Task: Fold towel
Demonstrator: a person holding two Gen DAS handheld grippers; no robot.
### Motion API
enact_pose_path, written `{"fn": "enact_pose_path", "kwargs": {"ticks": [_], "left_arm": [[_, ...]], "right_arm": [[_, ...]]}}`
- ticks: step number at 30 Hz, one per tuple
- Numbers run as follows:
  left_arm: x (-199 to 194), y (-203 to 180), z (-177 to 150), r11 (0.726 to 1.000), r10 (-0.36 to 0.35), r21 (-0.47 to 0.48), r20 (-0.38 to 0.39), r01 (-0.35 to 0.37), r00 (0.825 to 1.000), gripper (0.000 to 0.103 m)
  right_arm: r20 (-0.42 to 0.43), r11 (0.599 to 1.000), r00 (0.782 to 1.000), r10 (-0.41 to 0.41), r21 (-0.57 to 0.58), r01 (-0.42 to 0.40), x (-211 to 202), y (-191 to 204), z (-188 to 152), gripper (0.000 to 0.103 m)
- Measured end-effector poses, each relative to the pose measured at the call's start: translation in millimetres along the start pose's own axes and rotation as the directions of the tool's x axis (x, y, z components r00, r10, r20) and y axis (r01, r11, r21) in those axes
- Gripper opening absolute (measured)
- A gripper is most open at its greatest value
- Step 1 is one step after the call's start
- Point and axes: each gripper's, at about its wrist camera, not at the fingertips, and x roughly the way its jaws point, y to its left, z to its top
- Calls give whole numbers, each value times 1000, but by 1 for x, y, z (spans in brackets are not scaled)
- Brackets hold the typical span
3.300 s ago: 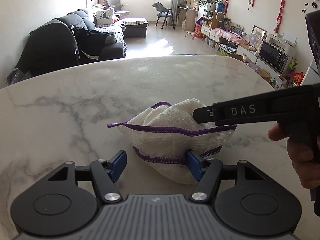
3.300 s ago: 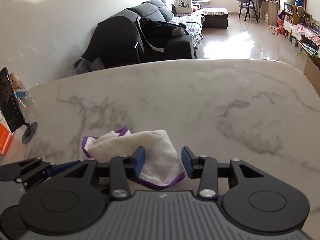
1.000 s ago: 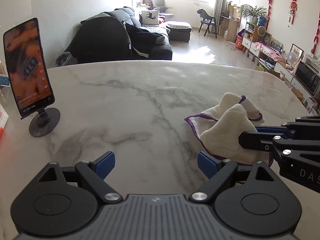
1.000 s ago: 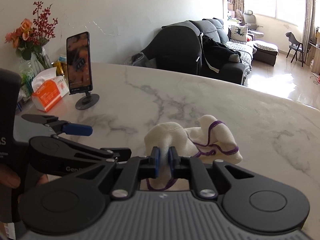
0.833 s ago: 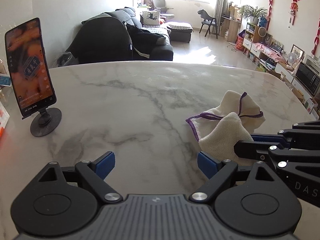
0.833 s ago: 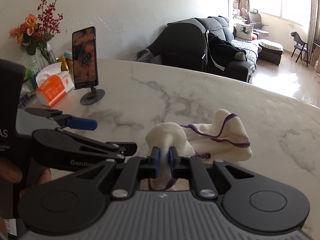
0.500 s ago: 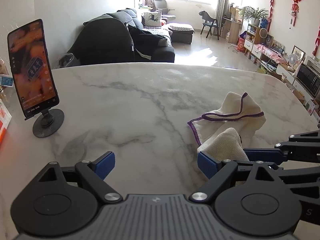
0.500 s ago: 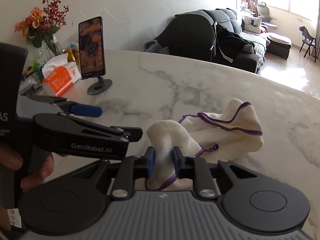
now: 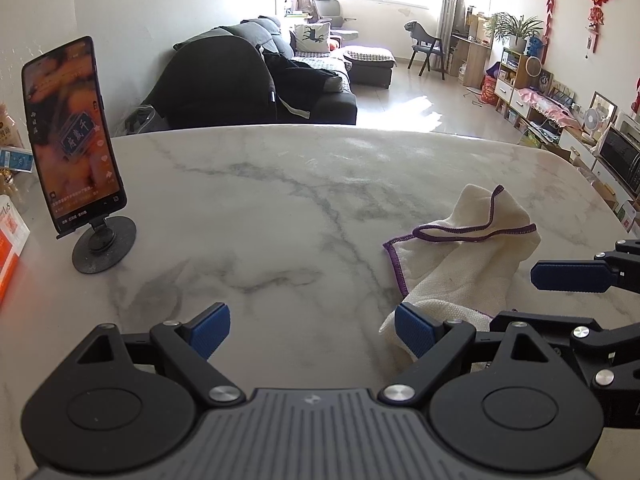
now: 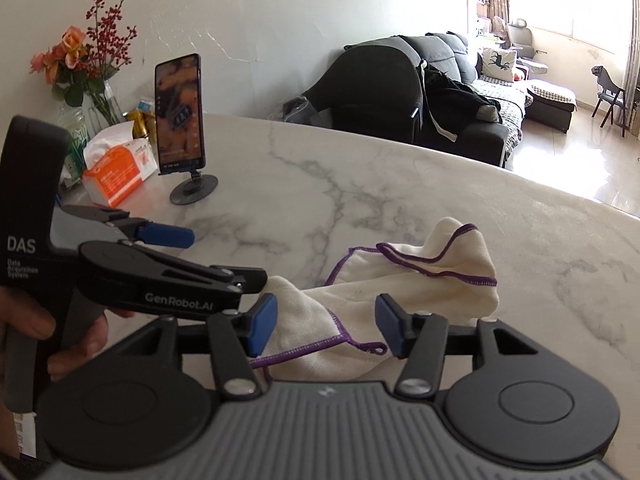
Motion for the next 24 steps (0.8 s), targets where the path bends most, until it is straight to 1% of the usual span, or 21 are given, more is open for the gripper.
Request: {"fn": "enact_pose_path", "kwargs": {"ticks": [5,13,24], "left_arm": [[-5,1,3,1000,8,2,17,-8,1000,90],[-8,-9,10,999,-12,31,39,11,999,91],[6,-19,3,994,-80,68,-11,80,997,91]], "right_arm": [[12,1000,1000,-26,16,25,1,-8,4,60],[24,998,998,-56,-18,56,7,-13,13,59],[13,994,995,-102,-31,103,25,-29,21,57]]}}
